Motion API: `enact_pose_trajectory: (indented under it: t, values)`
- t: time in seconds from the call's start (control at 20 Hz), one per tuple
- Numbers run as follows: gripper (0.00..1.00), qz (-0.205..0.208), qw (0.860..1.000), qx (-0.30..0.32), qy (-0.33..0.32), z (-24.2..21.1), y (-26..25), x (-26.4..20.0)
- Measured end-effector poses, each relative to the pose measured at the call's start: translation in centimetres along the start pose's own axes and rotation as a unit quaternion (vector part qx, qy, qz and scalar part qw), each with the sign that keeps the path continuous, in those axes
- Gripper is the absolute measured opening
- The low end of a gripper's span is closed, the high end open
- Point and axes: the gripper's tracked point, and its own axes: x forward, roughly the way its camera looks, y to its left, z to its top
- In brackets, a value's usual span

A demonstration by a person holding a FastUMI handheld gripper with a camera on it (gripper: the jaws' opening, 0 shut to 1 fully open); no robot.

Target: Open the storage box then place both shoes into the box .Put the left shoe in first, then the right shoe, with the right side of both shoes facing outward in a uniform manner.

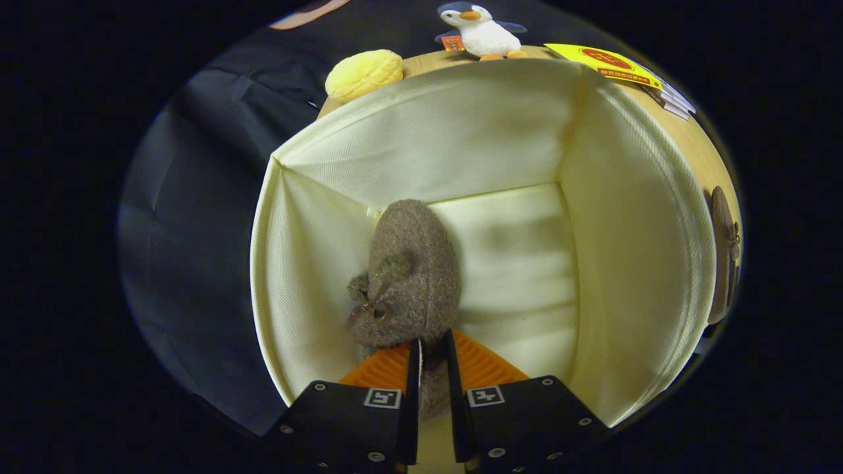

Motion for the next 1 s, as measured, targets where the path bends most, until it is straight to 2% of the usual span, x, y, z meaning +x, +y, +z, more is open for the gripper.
enact_pose_trajectory:
  t: [0.15,0.25,0.4,0.5,0.55,0.75,1.0]
  values:
    - [0.52,0.03,0.999,-0.01,-0.012,0.3,0.0,-1.3]
    - [0.63,0.069,0.997,-0.008,-0.027,0.9,0.5,-2.9]
    - [0.73,0.136,0.988,-0.011,-0.068,2.2,1.3,-6.9]
    - [0.79,0.15,0.983,-0.037,-0.1,3.2,-0.3,-9.7]
    - [0.83,0.151,0.981,-0.046,-0.117,3.7,-1.7,-11.1]
    - [0.88,0.134,0.971,-0.036,-0.197,6.6,-8.9,-16.1]
    - [0.94,0.059,0.969,-0.028,-0.237,7.5,-20.8,-18.9]
